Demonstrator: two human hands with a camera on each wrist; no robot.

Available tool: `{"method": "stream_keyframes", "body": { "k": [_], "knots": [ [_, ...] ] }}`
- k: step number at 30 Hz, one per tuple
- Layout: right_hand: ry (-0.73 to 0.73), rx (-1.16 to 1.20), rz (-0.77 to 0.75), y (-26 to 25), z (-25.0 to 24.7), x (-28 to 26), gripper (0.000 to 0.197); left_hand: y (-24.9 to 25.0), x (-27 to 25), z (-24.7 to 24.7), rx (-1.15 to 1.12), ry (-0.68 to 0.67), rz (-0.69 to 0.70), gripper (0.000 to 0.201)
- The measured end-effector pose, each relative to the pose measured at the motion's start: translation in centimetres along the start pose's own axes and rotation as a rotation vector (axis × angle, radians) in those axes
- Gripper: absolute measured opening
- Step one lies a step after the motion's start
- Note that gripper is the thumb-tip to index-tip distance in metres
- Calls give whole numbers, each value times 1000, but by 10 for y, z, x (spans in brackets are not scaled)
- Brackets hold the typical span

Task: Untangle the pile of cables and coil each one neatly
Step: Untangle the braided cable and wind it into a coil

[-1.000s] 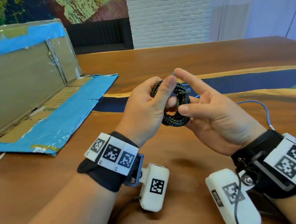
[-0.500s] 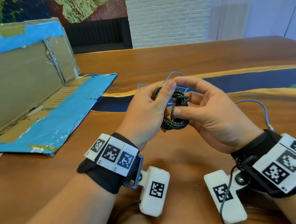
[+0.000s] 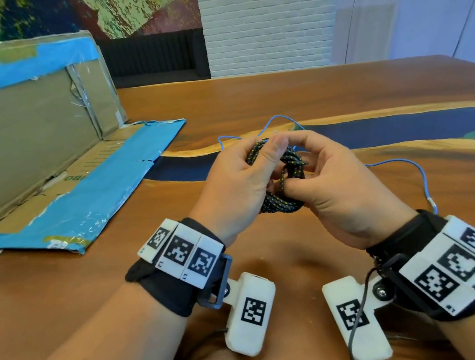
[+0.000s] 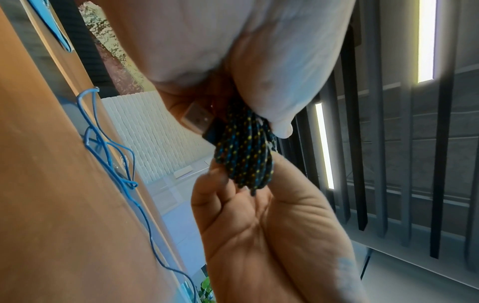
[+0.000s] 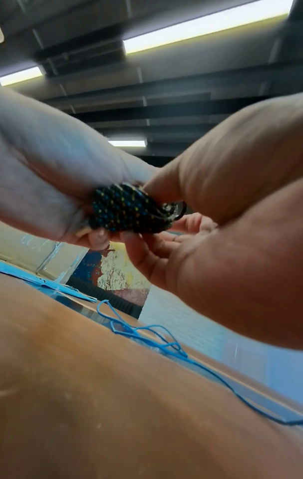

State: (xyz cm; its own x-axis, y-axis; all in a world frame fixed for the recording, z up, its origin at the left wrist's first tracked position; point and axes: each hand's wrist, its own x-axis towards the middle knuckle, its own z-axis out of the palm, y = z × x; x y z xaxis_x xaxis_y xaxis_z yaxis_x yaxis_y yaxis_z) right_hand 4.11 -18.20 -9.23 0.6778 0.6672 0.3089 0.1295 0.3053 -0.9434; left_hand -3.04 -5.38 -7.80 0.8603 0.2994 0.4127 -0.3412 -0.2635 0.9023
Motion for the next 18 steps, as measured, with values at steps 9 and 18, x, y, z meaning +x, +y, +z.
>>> {"method": "stream_keyframes", "body": {
  "k": [9,18],
  "knots": [
    [0,170,121,2,-1,0,56,12,-2,-1,-98,-30,-22,39],
    [-2,85,109,0,15,-1,43,6,2,-6,0,30,18,35]
  ]
}}
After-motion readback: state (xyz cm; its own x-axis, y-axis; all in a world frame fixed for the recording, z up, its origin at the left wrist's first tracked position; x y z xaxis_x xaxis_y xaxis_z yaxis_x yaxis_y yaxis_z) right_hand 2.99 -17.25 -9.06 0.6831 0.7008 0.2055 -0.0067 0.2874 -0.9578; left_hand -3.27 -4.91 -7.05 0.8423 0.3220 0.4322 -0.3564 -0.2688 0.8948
